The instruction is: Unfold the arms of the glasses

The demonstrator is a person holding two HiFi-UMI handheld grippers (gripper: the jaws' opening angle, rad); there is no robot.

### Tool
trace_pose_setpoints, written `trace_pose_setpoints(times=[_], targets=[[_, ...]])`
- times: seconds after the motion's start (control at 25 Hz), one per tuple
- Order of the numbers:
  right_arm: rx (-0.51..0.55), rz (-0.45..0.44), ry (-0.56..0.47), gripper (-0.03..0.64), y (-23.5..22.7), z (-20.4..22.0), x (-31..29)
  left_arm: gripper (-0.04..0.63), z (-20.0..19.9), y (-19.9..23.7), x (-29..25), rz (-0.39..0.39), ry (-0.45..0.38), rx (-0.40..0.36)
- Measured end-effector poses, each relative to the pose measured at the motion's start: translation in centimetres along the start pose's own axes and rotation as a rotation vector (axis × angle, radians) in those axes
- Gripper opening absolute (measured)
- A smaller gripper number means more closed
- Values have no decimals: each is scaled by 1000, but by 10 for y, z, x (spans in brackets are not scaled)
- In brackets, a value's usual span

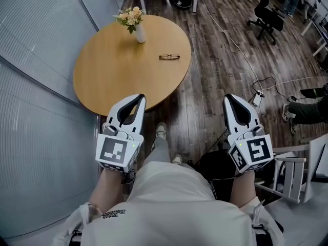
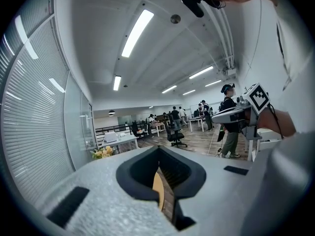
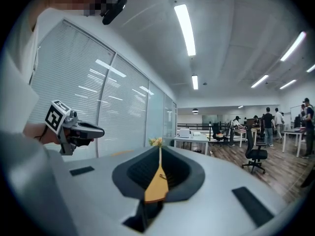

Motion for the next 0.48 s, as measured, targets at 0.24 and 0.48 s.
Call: trace_pose_setpoints(times=[0.24,0.48], targets=[[10,-8,15,34,1,5,-21,23,10,14,-15,-10,13,19],[13,-20,35,34,3,12,-57,23,28,40,-37,2,32,33]])
Point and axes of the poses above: the fingertips, and each gripper's own axes: x backward along the fingers, y to its left, z out of its underside, the point moved 9 cm from there along x, backward along the fingers, and after that the axes turned 7 degrees about -y, right-handed, at the moved point
